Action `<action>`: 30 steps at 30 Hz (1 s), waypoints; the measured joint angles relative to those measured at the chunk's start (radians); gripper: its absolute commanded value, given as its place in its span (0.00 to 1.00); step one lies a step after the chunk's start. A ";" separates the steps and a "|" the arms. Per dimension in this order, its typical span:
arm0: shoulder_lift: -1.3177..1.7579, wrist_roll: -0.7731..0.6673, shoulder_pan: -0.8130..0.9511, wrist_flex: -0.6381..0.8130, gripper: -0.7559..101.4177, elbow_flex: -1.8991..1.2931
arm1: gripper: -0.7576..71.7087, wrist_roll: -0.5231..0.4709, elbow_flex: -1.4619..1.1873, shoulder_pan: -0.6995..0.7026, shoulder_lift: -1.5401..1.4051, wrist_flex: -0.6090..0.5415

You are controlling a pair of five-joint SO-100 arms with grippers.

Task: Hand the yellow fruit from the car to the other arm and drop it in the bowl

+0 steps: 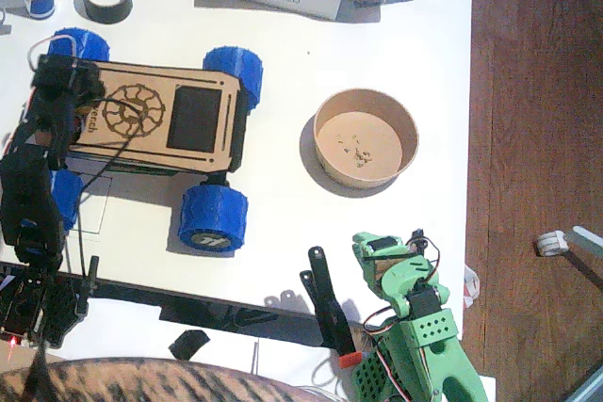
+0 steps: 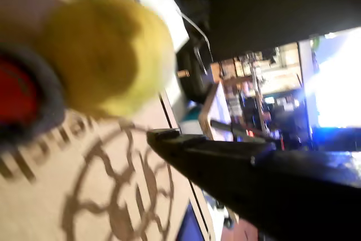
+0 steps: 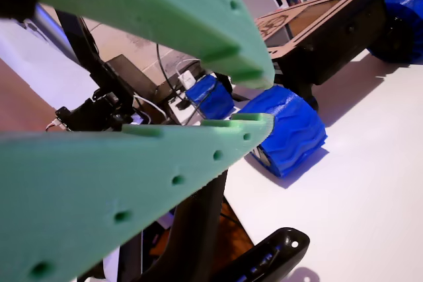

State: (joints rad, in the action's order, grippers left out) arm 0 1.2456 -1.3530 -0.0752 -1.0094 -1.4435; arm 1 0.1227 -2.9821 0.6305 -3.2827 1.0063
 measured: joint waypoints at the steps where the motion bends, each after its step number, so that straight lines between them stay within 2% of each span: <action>1: 0.000 0.000 0.011 0.002 0.50 0.000 | 0.01 0.000 0.000 0.000 0.000 0.000; 19: -0.029 0.000 0.014 0.006 0.52 0.000 | 0.01 0.000 0.000 -0.009 0.000 0.000; 30: -0.094 0.000 0.011 0.109 0.49 0.000 | 0.01 0.000 0.000 -0.009 0.000 0.000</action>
State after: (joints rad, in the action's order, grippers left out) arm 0 1.1520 -1.3530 -0.0644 -0.9004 -1.4435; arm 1 0.1227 -2.9821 0.6213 -3.2827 1.0063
